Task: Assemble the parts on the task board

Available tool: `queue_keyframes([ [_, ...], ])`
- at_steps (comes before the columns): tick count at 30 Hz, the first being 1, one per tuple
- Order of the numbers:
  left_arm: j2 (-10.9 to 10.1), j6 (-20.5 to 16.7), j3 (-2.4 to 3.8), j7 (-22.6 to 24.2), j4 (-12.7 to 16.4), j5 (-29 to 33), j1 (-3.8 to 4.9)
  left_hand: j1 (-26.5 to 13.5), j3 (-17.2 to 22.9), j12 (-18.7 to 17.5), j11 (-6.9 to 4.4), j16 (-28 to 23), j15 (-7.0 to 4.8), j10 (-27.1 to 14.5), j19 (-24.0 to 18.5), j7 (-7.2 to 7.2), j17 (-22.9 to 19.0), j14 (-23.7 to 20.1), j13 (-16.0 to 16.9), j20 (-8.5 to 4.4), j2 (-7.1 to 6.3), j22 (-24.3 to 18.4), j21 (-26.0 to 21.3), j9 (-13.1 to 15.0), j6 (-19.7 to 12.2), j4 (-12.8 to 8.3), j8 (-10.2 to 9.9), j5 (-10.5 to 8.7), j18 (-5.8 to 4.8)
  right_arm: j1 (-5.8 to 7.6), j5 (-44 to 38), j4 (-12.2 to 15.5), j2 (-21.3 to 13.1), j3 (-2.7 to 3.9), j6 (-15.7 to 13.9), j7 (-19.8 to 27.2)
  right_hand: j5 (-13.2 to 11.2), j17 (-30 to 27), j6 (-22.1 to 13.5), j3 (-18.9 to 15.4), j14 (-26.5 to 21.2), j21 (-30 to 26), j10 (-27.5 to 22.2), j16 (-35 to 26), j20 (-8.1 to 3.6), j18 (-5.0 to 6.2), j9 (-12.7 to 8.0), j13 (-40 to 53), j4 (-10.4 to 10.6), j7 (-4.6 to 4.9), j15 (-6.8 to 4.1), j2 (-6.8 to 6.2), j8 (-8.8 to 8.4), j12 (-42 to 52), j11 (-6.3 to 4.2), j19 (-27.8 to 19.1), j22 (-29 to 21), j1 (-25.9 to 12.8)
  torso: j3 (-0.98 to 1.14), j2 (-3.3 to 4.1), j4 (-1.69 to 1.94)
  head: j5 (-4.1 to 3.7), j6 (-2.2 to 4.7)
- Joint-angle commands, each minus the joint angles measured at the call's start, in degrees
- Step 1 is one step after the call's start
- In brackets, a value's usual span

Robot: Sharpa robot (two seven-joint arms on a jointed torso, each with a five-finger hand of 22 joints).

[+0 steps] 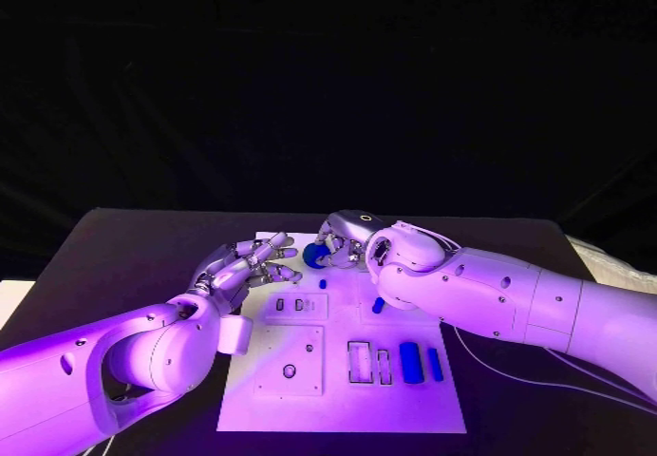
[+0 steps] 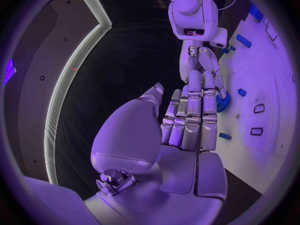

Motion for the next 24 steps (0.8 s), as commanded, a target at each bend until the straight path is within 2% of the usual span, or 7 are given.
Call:
queue_keyframes([
  [1,0.1,1.3,0.04,0.3,0.0,0.0,0.06,-0.4,0.3,0.2,-0.01,0.3,0.08,-0.1,-0.3,0.01,0.1,-0.4,0.0,0.01,0.05,0.1,0.3,0.1,0.0,0.0,-0.1,0.25,0.49,-0.06,-1.5,-0.2,0.1,-0.08,1.9,-1.4,-0.5,3.6,-0.8,-0.1,4.0,0.0,-1.4,0.4,0.37,-1.14,4.9,-1.4,0.4,0.34,0.7,-0.35,-1.28,-1.8,0.34,-0.3,-0.1,-1.0,0.07,-0.02,-0.02,-0.08,-0.1],
  [4,0.1,1.3,0.04,0.3,0.0,0.0,0.06,-0.4,0.3,0.2,-0.01,0.3,0.08,-0.1,-0.3,0.01,0.1,-0.4,0.0,0.01,0.05,0.1,0.3,0.1,0.0,0.0,-0.1,0.25,0.49,-0.06,-1.7,-0.2,0.1,-0.11,1.8,-1.7,-0.6,3.7,-2.2,-0.3,4.0,-0.1,-2.2,0.4,0.71,-1.11,4.5,-2.4,0.6,0.83,1.07,-0.92,-2.25,-3.0,0.78,-0.4,-0.2,-1.3,0.1,-0.03,-0.01,-0.06,-0.1],
  [8,0.1,1.3,0.04,0.2,0.0,0.0,0.06,-0.4,0.3,0.2,-0.01,0.3,0.08,-0.1,-0.3,0.01,0.1,-0.4,0.0,0.01,0.05,0.1,0.3,0.1,0.0,0.0,-0.1,0.25,0.49,-0.07,-1.6,-0.3,0.2,-0.13,1.2,-1.6,-0.3,3.9,-6.7,-1.2,4.0,-0.2,-4.4,0.5,1.43,-1.1,3.2,-4.8,0.9,1.9,1.9,-2.14,-4.33,-5.9,1.76,-0.6,-0.4,-1.7,0.11,0.01,-0.02,-0.06,-0.15],
  [13,0.1,1.3,0.04,0.1,-0.1,0.0,0.06,-0.4,0.3,0.2,-0.01,0.3,0.08,-0.1,-0.3,0.01,0.1,-0.4,0.0,0.01,0.05,0.1,0.3,0.1,0.0,0.0,-0.1,0.25,0.49,-0.07,-1.4,-0.2,0.2,-0.14,0.5,-1.3,0.1,3.9,-11.0,-3.8,3.9,-0.2,-5.7,0.5,2.3,-1.03,2.3,-5.9,2.3,2.82,2.72,-3.39,-4.41,-7.3,2.67,-0.8,-0.5,-2.8,0.11,-0.01,0.0,-0.08,-0.16],
  [18,0.1,1.4,0.04,0.1,-0.1,0.0,0.06,-0.4,0.3,0.2,-0.01,0.3,0.08,-0.1,-0.3,0.01,0.1,-0.4,0.0,0.01,0.05,0.1,0.3,0.1,0.0,0.0,-0.1,0.25,0.49,-0.1,-1.1,0.2,-0.2,-0.15,-0.3,-0.8,0.4,4.0,-10.2,-5.1,3.9,0.0,-5.5,0.5,2.54,-1.04,2.6,-5.5,3.2,2.84,2.86,-3.3,-4.02,-6.8,2.74,-0.7,-0.2,-2.8,0.12,0.01,0.04,0.01,-0.28],
  [24,0.0,1.4,0.04,0.0,-0.2,0.0,0.06,-0.4,0.3,0.2,-0.01,0.3,0.08,-0.1,-0.3,0.01,0.1,-0.4,0.0,0.01,0.05,0.1,0.3,0.1,0.0,0.0,-0.1,0.25,0.49,-0.34,0.2,2.5,-2.8,-0.07,-3.2,0.5,1.5,4.1,-8.7,-5.7,3.9,0.4,-4.4,0.6,2.45,-1.12,2.8,-3.9,3.6,2.45,2.64,-2.45,-3.43,-5.0,2.4,-0.5,0.5,-1.6,0.17,-0.01,-0.04,0.12,-0.27],
])
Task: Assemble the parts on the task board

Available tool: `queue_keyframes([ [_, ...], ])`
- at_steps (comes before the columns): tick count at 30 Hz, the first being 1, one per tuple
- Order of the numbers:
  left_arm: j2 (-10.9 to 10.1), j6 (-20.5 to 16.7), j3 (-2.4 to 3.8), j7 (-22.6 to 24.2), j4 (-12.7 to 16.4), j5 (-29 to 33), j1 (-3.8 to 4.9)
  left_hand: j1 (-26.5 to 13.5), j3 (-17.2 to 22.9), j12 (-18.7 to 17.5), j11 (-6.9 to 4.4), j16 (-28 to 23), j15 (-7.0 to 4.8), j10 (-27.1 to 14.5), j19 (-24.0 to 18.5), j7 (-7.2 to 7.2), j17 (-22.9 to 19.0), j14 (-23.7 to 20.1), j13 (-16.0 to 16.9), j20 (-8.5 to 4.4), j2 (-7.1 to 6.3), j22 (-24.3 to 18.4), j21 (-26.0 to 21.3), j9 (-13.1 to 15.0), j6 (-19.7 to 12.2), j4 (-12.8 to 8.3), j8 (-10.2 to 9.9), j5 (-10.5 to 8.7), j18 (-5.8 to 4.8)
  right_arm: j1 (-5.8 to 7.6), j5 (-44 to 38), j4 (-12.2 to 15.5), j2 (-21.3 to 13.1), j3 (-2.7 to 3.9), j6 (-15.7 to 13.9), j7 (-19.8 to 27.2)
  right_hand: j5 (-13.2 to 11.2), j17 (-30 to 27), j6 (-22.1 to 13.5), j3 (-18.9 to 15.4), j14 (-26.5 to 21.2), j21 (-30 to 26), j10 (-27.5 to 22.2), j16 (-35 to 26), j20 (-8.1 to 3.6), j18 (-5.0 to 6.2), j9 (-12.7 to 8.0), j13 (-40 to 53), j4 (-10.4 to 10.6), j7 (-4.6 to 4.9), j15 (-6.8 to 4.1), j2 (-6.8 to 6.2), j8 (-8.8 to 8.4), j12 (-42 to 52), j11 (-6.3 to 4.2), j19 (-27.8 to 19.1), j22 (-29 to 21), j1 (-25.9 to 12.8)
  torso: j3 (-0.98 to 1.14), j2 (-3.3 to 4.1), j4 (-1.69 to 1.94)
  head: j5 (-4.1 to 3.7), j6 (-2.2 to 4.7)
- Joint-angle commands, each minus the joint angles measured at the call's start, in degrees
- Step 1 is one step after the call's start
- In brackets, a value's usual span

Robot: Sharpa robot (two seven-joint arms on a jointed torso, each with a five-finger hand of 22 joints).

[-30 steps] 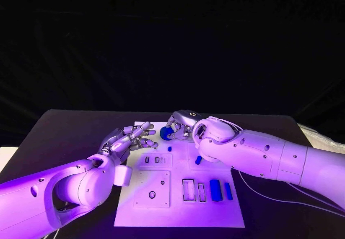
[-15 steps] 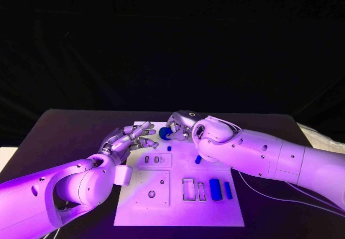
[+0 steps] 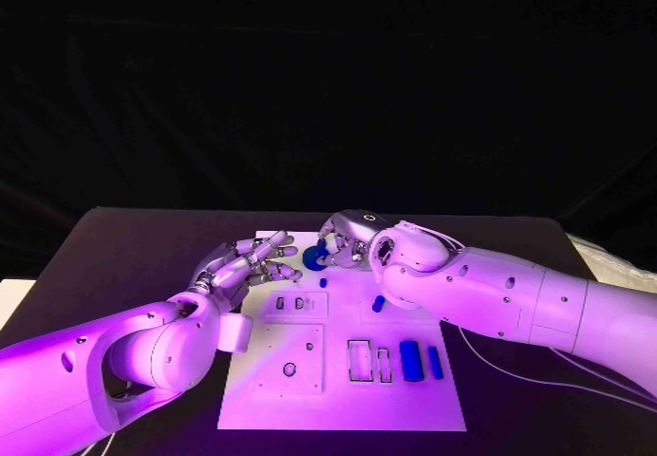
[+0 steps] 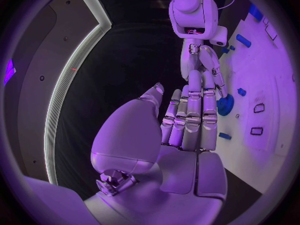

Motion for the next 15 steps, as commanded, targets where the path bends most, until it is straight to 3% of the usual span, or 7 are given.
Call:
queue_keyframes([
  [1,0.0,1.2,0.04,0.2,0.0,0.0,0.05,-0.4,0.2,0.2,-0.01,0.3,0.08,-0.1,-0.3,0.02,0.1,-0.4,0.0,0.01,0.05,0.1,0.3,0.1,0.0,0.0,-0.1,0.25,0.49,-0.15,1.3,1.7,-2.0,0.13,-3.4,1.8,0.6,4.1,0.9,-0.3,3.9,0.6,1.0,0.3,0.33,-1.23,0.2,1.0,0.0,-0.08,0.24,0.39,0.54,1.2,-0.15,0.3,0.5,1.2,0.05,-0.02,-0.12,0.17,0.0],
  [4,-0.1,1.2,0.04,0.2,0.0,0.0,0.05,-0.4,0.2,0.2,-0.01,0.3,0.08,-0.1,-0.3,0.02,0.1,-0.4,0.0,0.01,0.05,0.1,0.3,0.1,0.0,0.0,-0.1,0.25,0.49,-0.1,3.5,4.0,-5.0,0.37,-5.0,4.1,0.8,4.2,1.6,-0.2,3.9,0.8,1.8,0.3,0.2,-1.27,0.2,2.2,0.0,-0.27,0.09,0.86,0.79,2.4,-0.34,0.4,0.7,1.8,0.04,-0.06,-0.23,0.14,0.04],
  [8,-0.4,1.2,0.04,0.2,0.1,0.0,0.05,-0.4,0.2,0.2,-0.01,0.3,0.08,-0.1,-0.3,0.02,0.1,-0.4,0.0,0.01,0.05,0.1,0.3,0.1,0.0,0.0,-0.1,0.25,0.49,0.41,9.2,7.1,-10.5,0.65,-5.2,10.7,1.1,4.3,2.2,0.5,3.9,0.9,2.2,0.3,0.03,-1.29,0.2,2.8,-0.6,-0.4,-0.09,1.6,0.9,3.1,-0.52,0.4,0.8,3.3,0.18,-0.16,-0.55,0.24,0.1],
  [15,-0.6,1.3,0.03,0.3,0.0,0.0,0.05,-0.4,0.2,0.2,-0.01,0.4,0.08,-0.1,-0.3,0.02,0.2,-0.5,0.0,0.02,0.05,0.1,0.3,0.1,0.0,0.0,-0.1,0.25,0.5,1.08,17.6,8.1,-18.9,0.76,-2.0,20.8,1.5,4.8,2.4,0.8,4.0,1.1,2.1,0.5,-0.04,-1.39,0.1,3.0,-1.5,-0.36,-0.11,1.43,0.75,3.1,-0.51,0.5,1.3,4.6,0.72,-0.56,-1.62,0.46,0.31],
])
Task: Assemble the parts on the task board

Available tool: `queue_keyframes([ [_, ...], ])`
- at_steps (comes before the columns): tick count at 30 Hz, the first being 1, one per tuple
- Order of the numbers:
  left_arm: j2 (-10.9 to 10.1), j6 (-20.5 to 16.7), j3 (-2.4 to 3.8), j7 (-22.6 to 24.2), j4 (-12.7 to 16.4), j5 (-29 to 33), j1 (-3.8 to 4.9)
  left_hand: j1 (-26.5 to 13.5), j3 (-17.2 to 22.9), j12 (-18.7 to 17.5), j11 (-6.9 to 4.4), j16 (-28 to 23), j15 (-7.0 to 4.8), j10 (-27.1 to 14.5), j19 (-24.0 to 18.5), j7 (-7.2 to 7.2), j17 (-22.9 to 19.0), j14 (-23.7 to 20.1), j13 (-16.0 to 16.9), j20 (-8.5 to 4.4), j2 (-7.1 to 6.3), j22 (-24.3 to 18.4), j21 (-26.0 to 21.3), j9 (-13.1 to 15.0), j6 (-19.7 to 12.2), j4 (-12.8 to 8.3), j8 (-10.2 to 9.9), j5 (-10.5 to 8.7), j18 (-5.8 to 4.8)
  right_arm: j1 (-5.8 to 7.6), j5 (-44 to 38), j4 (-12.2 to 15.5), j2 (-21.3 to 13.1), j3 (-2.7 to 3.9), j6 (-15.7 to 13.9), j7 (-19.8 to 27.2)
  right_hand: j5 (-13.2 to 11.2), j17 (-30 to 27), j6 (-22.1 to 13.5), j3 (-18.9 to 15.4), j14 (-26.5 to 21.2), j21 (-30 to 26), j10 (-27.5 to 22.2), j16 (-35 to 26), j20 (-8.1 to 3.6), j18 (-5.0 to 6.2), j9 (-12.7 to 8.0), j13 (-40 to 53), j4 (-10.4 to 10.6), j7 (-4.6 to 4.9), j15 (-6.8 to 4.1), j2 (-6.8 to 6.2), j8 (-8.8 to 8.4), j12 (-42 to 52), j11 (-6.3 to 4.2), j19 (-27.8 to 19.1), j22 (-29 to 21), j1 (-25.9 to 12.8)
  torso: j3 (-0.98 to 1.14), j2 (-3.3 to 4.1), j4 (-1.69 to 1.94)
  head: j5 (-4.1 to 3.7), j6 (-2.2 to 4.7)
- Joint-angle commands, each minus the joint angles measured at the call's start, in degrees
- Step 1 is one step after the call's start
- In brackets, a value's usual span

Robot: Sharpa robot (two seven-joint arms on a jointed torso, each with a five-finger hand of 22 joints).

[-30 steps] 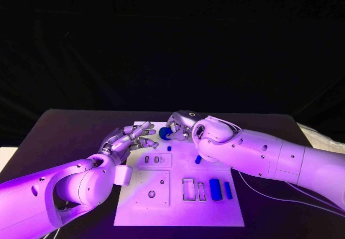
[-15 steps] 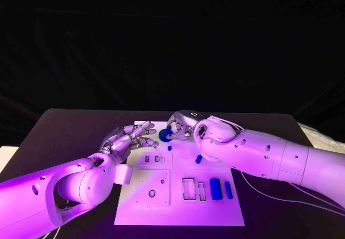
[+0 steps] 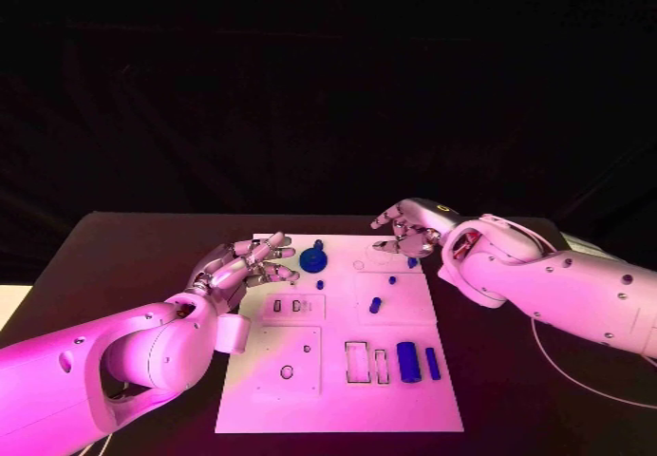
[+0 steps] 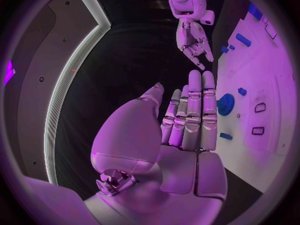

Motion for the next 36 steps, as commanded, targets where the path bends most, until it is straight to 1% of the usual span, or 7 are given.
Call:
queue_keyframes([
  [1,0.1,1.3,0.04,0.3,0.0,0.0,0.05,-0.4,0.3,0.2,-0.01,0.4,0.09,-0.1,-0.4,0.02,0.2,-0.5,0.0,0.02,0.05,0.1,0.3,0.1,0.0,0.0,-0.1,0.24,0.5,-0.01,7.8,-0.4,-1.9,-0.01,1.9,9.8,0.4,4.7,0.5,-0.1,4.0,0.2,0.2,0.2,-0.24,-0.51,-0.1,-0.1,-0.4,-0.08,-0.1,-0.14,0.07,0.0,-0.03,0.3,0.0,0.6,0.46,-0.28,-0.73,0.15,0.08],
  [6,0.4,1.5,0.03,0.3,-0.4,0.0,0.01,-0.4,0.3,0.2,-0.01,0.4,0.09,-0.1,-0.4,0.02,0.2,-0.5,0.0,0.02,0.05,0.1,0.3,0.1,0.0,0.0,-0.1,0.24,0.5,-0.52,10.8,-2.7,-4.7,-0.06,3.3,12.7,0.6,4.8,0.6,-0.4,4.0,0.3,0.2,0.2,-0.23,-0.52,-0.1,-0.1,-0.6,-0.09,-0.08,-0.62,0.01,-0.1,-0.02,0.3,0.1,0.6,0.98,-0.54,-1.17,-0.15,0.01],
  [14,0.8,1.7,0.01,0.3,-0.9,0.0,-0.08,-0.4,0.3,0.2,-0.01,0.4,0.09,-0.1,-0.4,0.02,0.2,-0.5,0.0,0.02,0.05,0.1,0.3,0.1,0.0,0.0,-0.1,0.24,0.5,-2.55,13.8,-6.2,-6.0,-0.14,4.2,14.6,0.7,4.9,0.6,-0.5,4.0,0.3,0.0,0.2,-0.23,-0.53,-0.1,-0.2,-0.7,-0.1,-0.09,-0.84,-0.04,-0.3,-0.03,0.3,0.1,0.7,1.53,-0.56,-1.36,-0.09,-0.08],
  [16,0.8,1.7,0.01,0.3,-1.1,0.0,-0.09,-0.4,0.3,0.2,-0.01,0.4,0.09,-0.1,-0.4,0.02,0.2,-0.5,0.0,0.02,0.05,0.1,0.3,0.1,0.0,0.0,-0.1,0.24,0.5,-3.01,14.0,-7.0,-5.9,-0.15,4.3,14.7,0.7,4.8,0.6,-0.6,4.0,0.3,0.0,0.2,-0.23,-0.52,-0.1,-0.2,-0.8,-0.1,-0.09,-0.86,-0.07,-0.3,-0.04,0.3,0.1,0.9,1.37,-0.58,-1.37,-0.1,-0.09],
  [18,0.9,1.7,0.01,0.3,-1.2,0.0,-0.11,-0.4,0.3,0.2,-0.01,0.4,0.09,-0.1,-0.4,0.02,0.2,-0.5,0.0,0.02,0.05,0.1,0.3,0.1,0.0,0.0,-0.1,0.24,0.5,-3.5,14.2,-7.9,-5.5,-0.15,4.3,14.8,0.8,4.9,0.6,-0.5,4.0,0.3,0.0,0.2,-0.23,-0.52,-0.1,-0.2,-0.9,-0.1,-0.09,-0.82,-0.11,-0.3,-0.05,0.2,0.1,1.0,1.44,-0.58,-1.39,-0.16,-0.15],
  [24,1.0,1.8,0.0,0.3,-1.4,0.0,-0.15,-0.4,0.3,0.2,-0.01,0.4,0.09,-0.1,-0.4,0.02,0.2,-0.5,0.0,0.02,0.05,0.1,0.3,0.1,0.0,0.0,-0.1,0.24,0.5,-4.4,13.8,-9.8,-4.0,-0.15,4.6,14.9,0.8,4.9,0.6,-0.5,4.0,0.3,0.0,0.2,-0.23,-0.52,-0.2,-0.2,-1.1,-0.09,-0.1,-0.77,-0.16,-0.3,-0.05,0.2,0.1,1.3,1.25,-0.6,-1.21,-0.19,-0.49],
  [36,1.2,1.9,0.0,0.2,-1.6,0.0,-0.22,-0.4,0.3,0.2,-0.01,0.4,0.09,-0.1,-0.4,0.02,0.2,-0.5,0.0,0.02,0.05,0.1,0.3,0.1,0.0,0.0,-0.1,0.24,0.5,-5.35,12.9,-12.8,-0.8,-0.14,5.2,14.9,0.5,4.9,0.7,-0.2,4.0,0.3,0.0,0.2,-0.23,-0.52,-0.2,-0.1,-1.7,-0.06,-0.1,-0.39,-0.25,-0.3,-0.05,0.2,0.1,2.2,1.19,-0.61,-1.19,-0.02,-1.06],
])
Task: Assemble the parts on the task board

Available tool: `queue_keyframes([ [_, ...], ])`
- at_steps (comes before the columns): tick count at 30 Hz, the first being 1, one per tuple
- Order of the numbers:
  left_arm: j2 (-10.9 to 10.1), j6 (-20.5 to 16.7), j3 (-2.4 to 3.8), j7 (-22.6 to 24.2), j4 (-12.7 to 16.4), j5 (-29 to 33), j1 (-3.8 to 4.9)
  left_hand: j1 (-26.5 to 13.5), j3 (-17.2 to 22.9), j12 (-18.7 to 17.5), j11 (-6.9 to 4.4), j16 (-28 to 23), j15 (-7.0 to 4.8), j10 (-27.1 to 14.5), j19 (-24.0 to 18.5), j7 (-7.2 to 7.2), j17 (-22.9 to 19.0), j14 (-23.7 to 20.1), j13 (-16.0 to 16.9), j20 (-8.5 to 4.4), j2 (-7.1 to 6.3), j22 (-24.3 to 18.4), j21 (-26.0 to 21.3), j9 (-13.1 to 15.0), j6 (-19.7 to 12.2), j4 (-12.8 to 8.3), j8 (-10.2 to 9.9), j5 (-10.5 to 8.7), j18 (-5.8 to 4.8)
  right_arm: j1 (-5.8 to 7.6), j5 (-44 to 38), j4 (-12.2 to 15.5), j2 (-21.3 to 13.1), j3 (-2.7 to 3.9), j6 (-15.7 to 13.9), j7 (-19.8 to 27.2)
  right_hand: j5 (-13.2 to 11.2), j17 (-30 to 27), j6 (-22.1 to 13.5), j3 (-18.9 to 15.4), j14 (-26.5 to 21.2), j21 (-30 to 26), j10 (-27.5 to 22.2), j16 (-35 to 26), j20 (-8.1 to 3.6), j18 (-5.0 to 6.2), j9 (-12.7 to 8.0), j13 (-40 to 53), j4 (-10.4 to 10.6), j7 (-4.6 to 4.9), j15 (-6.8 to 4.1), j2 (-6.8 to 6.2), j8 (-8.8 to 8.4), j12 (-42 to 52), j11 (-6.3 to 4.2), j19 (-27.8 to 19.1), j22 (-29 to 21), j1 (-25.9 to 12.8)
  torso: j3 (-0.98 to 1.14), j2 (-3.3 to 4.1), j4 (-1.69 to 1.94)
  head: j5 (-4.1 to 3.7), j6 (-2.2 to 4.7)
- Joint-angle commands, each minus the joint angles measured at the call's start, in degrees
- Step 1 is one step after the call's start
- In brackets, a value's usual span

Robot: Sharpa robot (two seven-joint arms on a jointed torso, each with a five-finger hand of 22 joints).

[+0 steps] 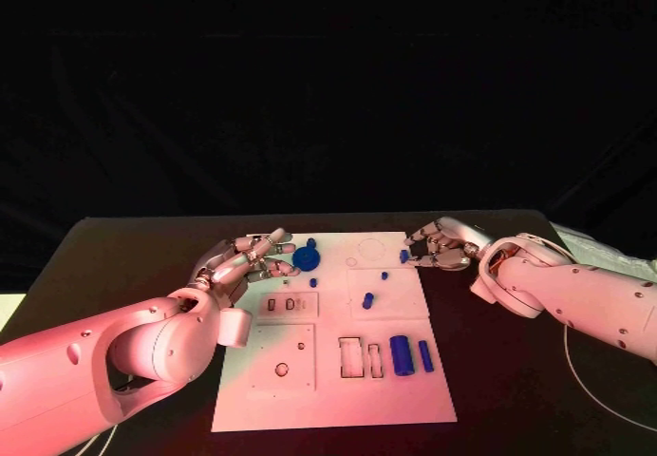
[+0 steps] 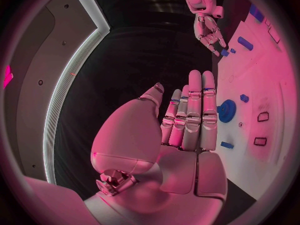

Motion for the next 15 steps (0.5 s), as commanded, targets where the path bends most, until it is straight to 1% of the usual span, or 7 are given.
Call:
queue_keyframes([
  [1,0.1,1.3,0.03,0.2,0.0,0.0,-0.01,-0.4,0.3,0.2,-0.01,0.2,-0.1,-0.1,-0.4,0.02,0.1,-0.3,0.0,0.02,0.05,0.1,0.3,0.1,0.0,0.0,-0.1,0.24,0.5,-0.17,-0.4,-0.5,0.6,0.01,1.3,0.7,-0.1,4.9,0.5,0.1,4.0,0.3,0.0,0.2,-0.23,-0.52,-0.1,0.1,-0.5,0.01,-0.09,0.26,-0.22,-0.3,-0.05,0.2,0.1,0.7,-0.02,-0.04,-0.02,0.08,-0.21],
  [4,0.1,1.3,0.03,0.2,0.0,0.0,-0.02,-0.4,0.3,0.2,-0.01,0.2,-0.1,-0.1,-0.4,0.02,0.1,-0.3,0.0,0.02,0.05,0.1,0.3,0.1,0.0,0.0,-0.1,0.24,0.5,-0.24,-0.5,-1.0,1.1,0.01,1.4,0.5,-0.7,5.0,0.7,0.2,4.0,0.3,0.0,0.2,-0.23,-0.52,-0.1,0.1,-0.6,0.02,-0.09,0.56,-0.21,-0.3,-0.04,0.2,0.1,0.9,-0.01,-0.07,-0.08,0.12,-0.28],
  [6,0.2,1.3,0.03,0.2,0.0,0.0,-0.02,-0.4,0.3,0.2,-0.01,0.2,-0.1,-0.1,-0.4,0.02,0.1,-0.3,0.0,0.02,0.05,0.1,0.3,0.1,0.0,0.0,-0.1,0.24,0.5,-0.27,-0.6,-1.3,1.4,0.01,1.5,0.4,-1.0,5.0,0.9,0.4,4.0,0.3,0.1,0.2,-0.22,-0.52,-0.1,0.2,-0.7,0.02,-0.09,0.75,-0.17,-0.2,-0.05,0.2,0.1,1.0,-0.04,-0.05,-0.07,0.11,-0.32],
  [11,0.2,1.4,0.03,0.2,-0.1,0.0,-0.02,-0.4,0.3,0.2,-0.03,0.3,-0.11,-0.1,-0.4,-0.01,0.2,-0.5,0.0,0.03,0.1,0.1,0.4,0.1,0.1,-0.1,-0.1,0.26,0.5,-0.31,-0.7,-2.0,2.0,0.01,1.5,0.2,-1.7,5.1,1.6,0.9,4.0,0.4,0.3,0.3,-0.25,-0.52,0.0,0.6,-1.1,-0.03,-0.13,1.33,0.05,0.2,-0.11,0.1,0.1,1.5,0.0,-0.08,-0.05,0.16,-0.39],
  [15,0.2,1.4,0.03,0.1,-0.1,0.0,-0.02,-0.4,0.3,0.2,-0.03,0.3,-0.11,-0.1,-0.4,-0.01,0.2,-0.5,0.0,0.03,0.1,0.1,0.4,0.1,0.1,-0.1,-0.1,0.26,0.5,-0.33,-0.9,-2.3,2.3,0.01,1.5,0.1,-2.3,5.2,2.5,1.5,4.0,0.4,0.6,0.3,-0.3,-0.52,0.1,0.9,-1.4,-0.14,-0.21,1.76,0.34,0.5,-0.2,0.1,0.2,1.8,-0.01,-0.07,-0.07,0.2,-0.4],
])
